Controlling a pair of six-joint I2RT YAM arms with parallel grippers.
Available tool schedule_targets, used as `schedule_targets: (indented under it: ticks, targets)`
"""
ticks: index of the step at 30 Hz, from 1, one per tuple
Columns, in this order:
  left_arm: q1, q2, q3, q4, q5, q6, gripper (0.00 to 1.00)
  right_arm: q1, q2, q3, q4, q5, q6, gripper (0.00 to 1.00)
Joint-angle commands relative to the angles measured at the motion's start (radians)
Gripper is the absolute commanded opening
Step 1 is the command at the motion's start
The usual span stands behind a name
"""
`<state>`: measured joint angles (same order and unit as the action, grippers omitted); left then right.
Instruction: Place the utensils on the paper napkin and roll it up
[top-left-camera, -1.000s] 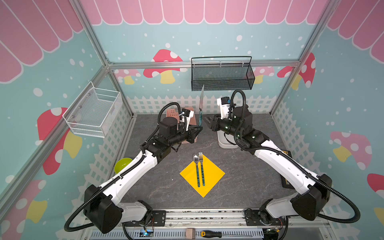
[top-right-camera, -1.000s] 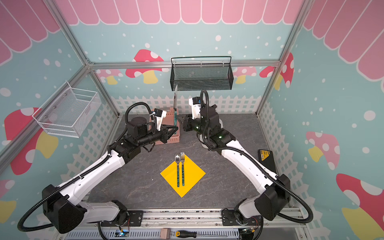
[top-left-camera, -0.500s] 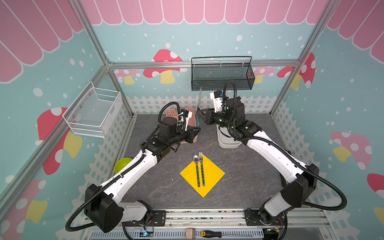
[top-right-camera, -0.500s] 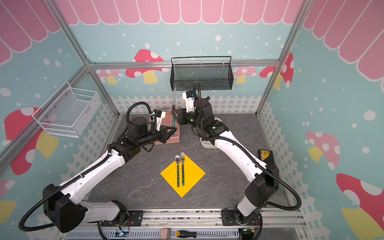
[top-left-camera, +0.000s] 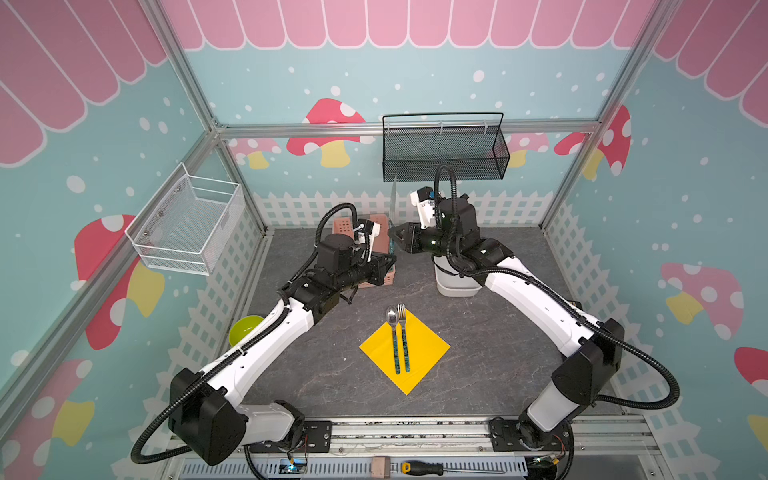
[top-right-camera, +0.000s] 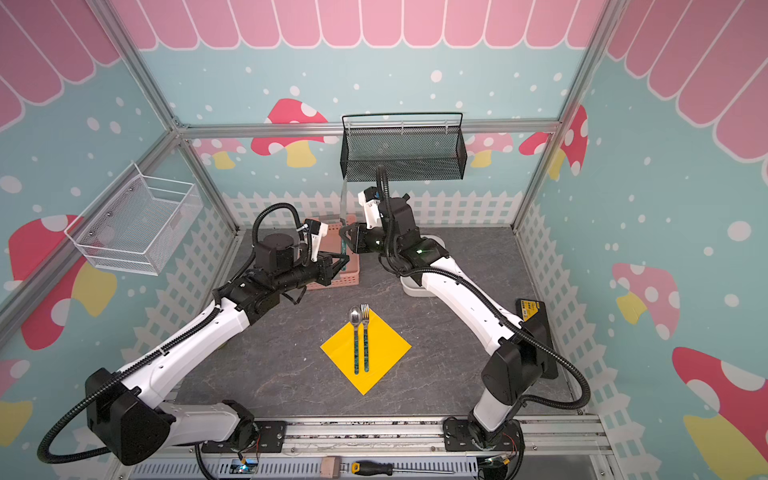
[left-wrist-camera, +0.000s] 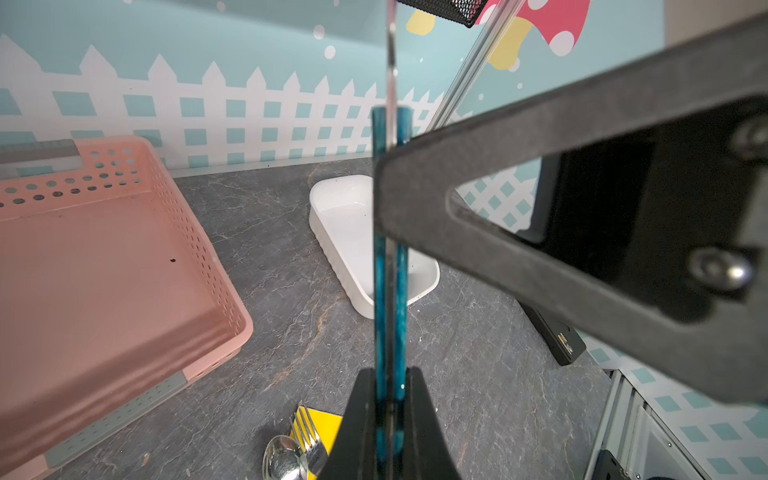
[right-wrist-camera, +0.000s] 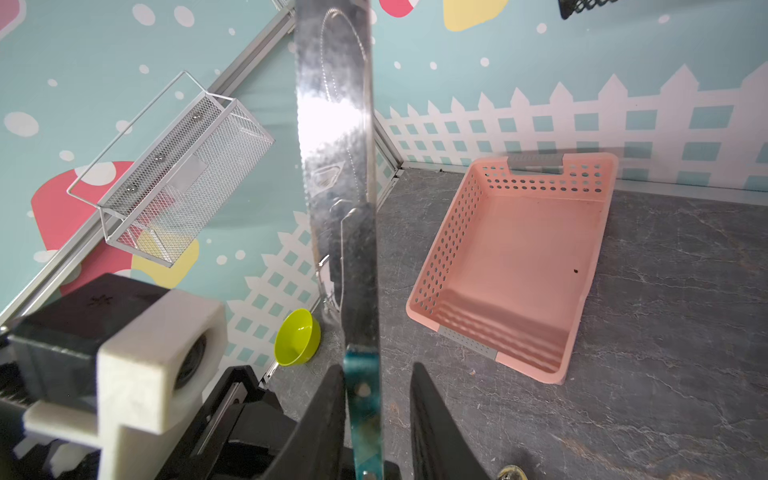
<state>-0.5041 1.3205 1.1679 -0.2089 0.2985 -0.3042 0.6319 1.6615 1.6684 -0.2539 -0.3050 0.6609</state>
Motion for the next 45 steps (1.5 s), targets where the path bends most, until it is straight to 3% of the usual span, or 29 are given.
schedule_targets:
  ticks: [1, 23, 33, 45]
  targets:
    - [0.006, 0.003, 0.026, 0.0, -0.009, -0.008, 0.0, 0.009, 0.02, 0.042, -0.019, -0.006, 0.005, 0.28]
    - [0.008, -0.023, 0.018, -0.023, -0.052, -0.006, 0.0, 0.027, 0.035, 0.073, -0.063, 0.011, 0.006, 0.22]
    - [0.007, -0.033, 0.014, -0.023, -0.052, -0.013, 0.0, 0.033, 0.032, 0.068, -0.062, 0.015, 0.006, 0.15]
    - [0.007, -0.046, 0.004, -0.015, -0.046, -0.011, 0.0, 0.035, 0.056, 0.073, -0.061, -0.004, 0.006, 0.17]
